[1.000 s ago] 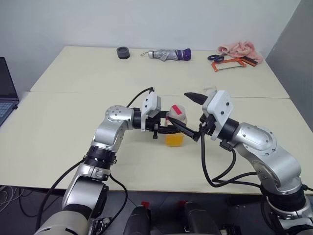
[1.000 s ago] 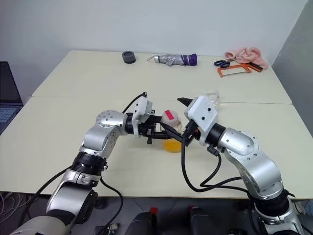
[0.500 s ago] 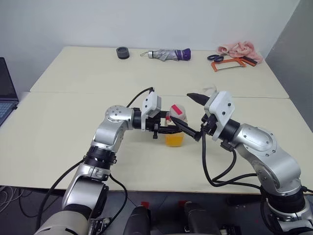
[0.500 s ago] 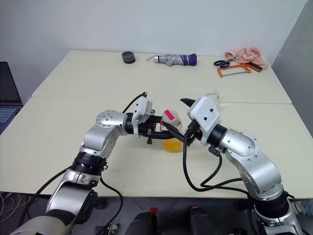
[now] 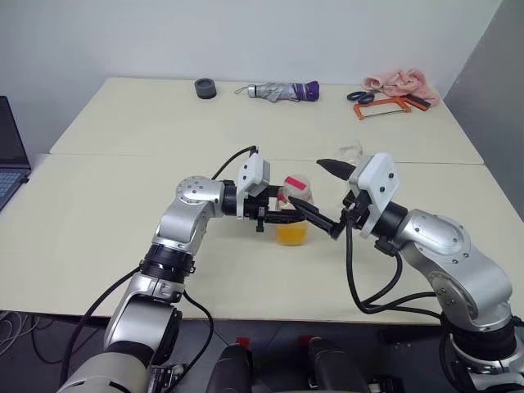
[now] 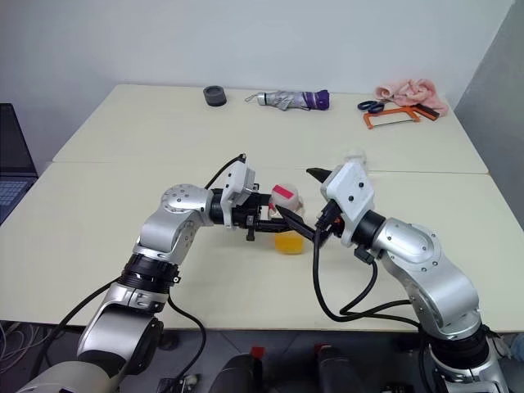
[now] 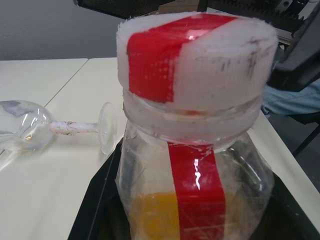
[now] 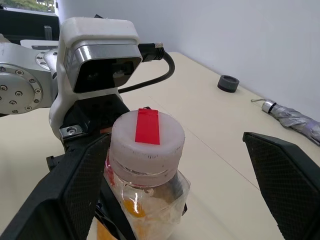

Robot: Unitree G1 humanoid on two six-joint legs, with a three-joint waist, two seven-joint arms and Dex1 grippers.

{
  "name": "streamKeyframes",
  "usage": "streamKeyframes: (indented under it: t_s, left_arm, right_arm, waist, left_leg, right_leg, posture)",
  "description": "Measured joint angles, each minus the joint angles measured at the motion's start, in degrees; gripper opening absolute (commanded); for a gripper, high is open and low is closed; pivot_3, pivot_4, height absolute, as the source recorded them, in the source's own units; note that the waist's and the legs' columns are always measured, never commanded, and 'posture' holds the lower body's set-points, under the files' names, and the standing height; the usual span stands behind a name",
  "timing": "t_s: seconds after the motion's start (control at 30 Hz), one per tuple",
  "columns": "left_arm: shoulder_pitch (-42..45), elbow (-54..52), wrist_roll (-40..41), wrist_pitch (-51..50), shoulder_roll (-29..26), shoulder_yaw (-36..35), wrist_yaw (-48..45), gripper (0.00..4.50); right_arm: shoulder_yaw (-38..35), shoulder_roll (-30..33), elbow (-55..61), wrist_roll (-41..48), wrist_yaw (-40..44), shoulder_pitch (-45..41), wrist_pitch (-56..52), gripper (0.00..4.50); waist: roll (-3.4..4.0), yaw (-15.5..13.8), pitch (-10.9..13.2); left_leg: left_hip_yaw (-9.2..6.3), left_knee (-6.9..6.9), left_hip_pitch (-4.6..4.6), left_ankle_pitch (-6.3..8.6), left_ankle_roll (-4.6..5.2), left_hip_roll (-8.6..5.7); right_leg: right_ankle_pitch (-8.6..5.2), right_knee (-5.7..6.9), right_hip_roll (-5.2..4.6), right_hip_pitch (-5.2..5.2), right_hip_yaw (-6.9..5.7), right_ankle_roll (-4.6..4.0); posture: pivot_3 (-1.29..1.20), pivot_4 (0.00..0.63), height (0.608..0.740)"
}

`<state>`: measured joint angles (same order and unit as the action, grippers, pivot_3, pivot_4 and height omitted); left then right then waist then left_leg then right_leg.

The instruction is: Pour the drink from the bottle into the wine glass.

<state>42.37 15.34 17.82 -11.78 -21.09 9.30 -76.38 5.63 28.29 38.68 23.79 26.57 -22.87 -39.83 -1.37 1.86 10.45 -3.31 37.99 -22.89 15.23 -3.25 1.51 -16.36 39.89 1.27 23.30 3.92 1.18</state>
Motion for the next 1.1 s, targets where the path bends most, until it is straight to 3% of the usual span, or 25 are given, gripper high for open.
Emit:
streamKeyframes:
  t_s: [1.1]
  left_arm:
    - [0.0, 0.1, 0.0, 0.0, -0.1, 0.0, 0.0, 1.81]
  right_arm:
    - [-2.2, 1.9, 1.4, 2.2, 0.0, 2.0, -1.2, 4.50]
  waist:
    - [0.00, 0.0, 0.0]
  left_leg:
    - [0.00, 0.00, 0.00, 0.00, 0.00, 0.00]
  right_leg:
    - [0.00, 0.00, 0.00, 0.00, 0.00, 0.00]
  posture:
    - [0.00, 0.150, 0.740]
